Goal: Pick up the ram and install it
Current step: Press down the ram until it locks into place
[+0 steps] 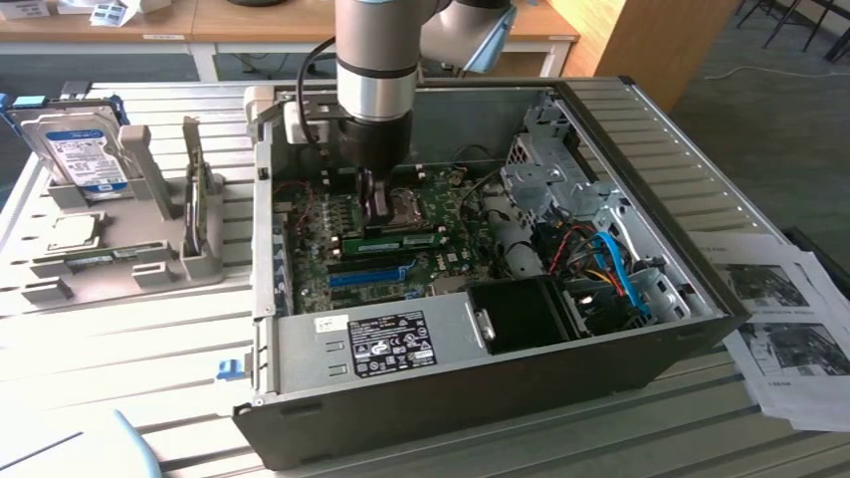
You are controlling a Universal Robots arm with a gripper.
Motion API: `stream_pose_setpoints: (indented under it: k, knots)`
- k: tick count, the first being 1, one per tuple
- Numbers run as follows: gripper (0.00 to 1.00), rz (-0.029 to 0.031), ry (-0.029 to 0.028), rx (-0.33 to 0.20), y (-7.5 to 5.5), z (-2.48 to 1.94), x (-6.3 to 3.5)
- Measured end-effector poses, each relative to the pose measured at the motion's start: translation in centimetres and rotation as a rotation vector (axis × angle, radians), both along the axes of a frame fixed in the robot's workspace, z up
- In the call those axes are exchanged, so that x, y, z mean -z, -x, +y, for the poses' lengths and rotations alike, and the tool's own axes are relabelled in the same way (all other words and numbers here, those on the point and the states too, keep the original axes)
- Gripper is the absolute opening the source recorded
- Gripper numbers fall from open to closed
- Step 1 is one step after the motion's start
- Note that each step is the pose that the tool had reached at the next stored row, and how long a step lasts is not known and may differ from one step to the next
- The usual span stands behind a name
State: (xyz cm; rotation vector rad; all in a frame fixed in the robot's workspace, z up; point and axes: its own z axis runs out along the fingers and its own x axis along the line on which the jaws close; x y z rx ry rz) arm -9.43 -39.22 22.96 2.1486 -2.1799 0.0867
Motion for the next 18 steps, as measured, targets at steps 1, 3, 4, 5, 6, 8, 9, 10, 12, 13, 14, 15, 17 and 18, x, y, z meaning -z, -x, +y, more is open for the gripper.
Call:
stream_pose_setpoints:
  k: [1,3,4,5,6,8,9,10,12,13,14,15,17,18]
  knots:
    - [0.09,0.0002,0.0002,0.0,0.0,-0.01,0.06]
    - [0.09,0.0002,0.0002,0.0,0.0,-0.01,0.2]
    - [0.09,0.0003,0.0004,0.0,0.01,-0.01,0.21]
    - [0.09,0.0003,0.0004,0.0,0.0,-0.01,0.21]
    - [0.09,0.0003,0.0004,0.0,0.0,-0.01,0.21]
    - [0.09,0.0002,0.0002,0.0,0.0,-0.01,0.24]
    - [0.09,0.0,0.0,0.0,0.0,0.0,0.3]
    - [0.09,0.0001,0.0002,0.0,0.0,0.0,0.34]
    - [0.09,0.0003,0.0004,0.0,0.01,-0.01,0.35]
    - [0.09,0.0003,0.0004,0.0,0.01,-0.01,0.35]
    - [0.09,0.0003,0.0004,0.0,0.01,-0.01,0.36]
    - [0.09,0.0002,0.0003,0.0,0.0,-0.01,0.37]
    - [0.09,0.0001,-0.0002,0.0,0.0,0.0,0.46]
    - [0.09,0.0002,0.0,0.0,0.0,0.0,0.52]
